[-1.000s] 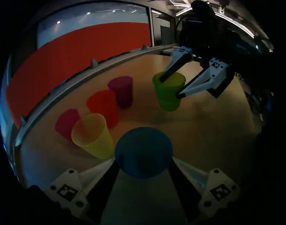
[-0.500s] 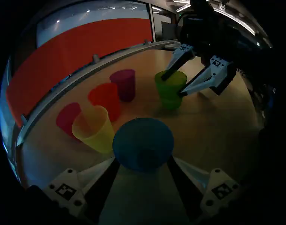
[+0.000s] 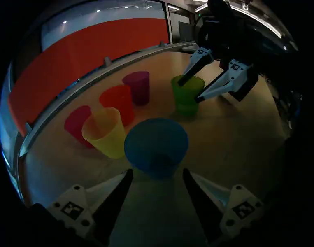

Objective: Pour water

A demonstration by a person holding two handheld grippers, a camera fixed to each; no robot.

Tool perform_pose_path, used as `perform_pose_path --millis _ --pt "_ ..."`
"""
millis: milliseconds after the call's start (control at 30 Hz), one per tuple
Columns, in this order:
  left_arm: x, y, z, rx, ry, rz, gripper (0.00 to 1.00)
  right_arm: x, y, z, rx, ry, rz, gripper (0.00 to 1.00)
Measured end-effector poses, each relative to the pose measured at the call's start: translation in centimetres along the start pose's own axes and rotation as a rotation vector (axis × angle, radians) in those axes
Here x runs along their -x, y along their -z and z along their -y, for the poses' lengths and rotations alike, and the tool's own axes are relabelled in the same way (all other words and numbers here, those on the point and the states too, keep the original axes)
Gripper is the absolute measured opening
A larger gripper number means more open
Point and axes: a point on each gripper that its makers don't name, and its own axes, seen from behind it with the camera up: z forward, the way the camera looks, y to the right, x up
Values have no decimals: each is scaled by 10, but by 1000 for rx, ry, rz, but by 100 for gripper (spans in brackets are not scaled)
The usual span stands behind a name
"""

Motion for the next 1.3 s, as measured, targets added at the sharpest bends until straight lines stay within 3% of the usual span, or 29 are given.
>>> perform_pose_path --millis 367,667,967,1300 --pt "2 13 2 -25 16 -7 90 3 7 -1 16 -18 -4 100" --pt "5 34 11 -73 75 -44 90 8 26 0 45 -36 -20 100" --pt "4 66 22 -152 132 -103 90 8 58 -2 110 -71 -71 100" --pt "-13 111 41 -277 202 -229 90 -6 94 -4 205 -112 -167 100"
